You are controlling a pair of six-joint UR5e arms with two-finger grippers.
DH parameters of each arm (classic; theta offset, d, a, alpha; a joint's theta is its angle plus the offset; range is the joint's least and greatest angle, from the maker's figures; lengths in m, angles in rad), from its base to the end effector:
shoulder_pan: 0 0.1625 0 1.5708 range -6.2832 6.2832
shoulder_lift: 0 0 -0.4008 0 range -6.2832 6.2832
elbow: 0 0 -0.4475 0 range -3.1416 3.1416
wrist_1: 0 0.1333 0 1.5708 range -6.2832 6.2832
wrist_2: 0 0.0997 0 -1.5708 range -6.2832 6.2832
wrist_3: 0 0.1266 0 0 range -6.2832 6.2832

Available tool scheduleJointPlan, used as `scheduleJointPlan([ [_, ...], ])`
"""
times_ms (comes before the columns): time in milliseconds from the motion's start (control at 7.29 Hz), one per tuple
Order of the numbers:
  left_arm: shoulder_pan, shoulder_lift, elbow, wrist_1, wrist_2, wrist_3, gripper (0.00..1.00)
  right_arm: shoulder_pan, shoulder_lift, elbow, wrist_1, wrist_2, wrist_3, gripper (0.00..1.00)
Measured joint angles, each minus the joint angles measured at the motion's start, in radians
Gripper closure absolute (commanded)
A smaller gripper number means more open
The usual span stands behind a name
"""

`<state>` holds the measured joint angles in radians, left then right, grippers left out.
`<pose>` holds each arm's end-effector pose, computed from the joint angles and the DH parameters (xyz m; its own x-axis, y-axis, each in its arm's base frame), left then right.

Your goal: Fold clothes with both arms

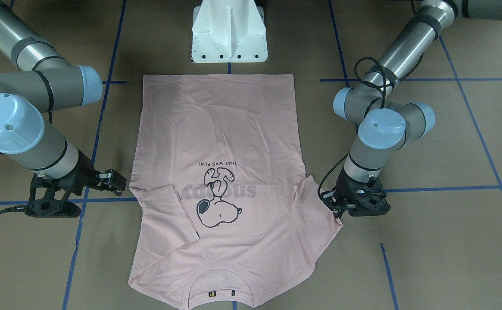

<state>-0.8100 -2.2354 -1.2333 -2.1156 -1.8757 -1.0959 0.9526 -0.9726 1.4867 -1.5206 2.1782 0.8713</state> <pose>0.5016 -0.6651 0.3356 0.6380 -0.0376 -0.7692 0.2707 0.9460 0.1783 -0.3879 -0.6508 0.3082 0.6916 0.0603 0.7197 -0.0614 0.9978 -0.0247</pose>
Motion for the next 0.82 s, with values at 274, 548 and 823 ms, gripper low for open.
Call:
scheduleJointPlan([
  [274,0.01,-0.126,0.003,0.091,-0.026,-0.116,1.0,0.0,-0.001,0.001,0.003,0.001,0.0,0.0],
  [548,0.063,-0.262,0.13,0.059,-0.024,-0.25,1.0,0.003,-0.005,0.003,0.004,0.004,-0.002,0.0],
  [823,0.082,-0.31,0.229,-0.024,0.003,-0.312,0.67,0.004,-0.006,0.004,0.006,0.021,0.001,0.0],
])
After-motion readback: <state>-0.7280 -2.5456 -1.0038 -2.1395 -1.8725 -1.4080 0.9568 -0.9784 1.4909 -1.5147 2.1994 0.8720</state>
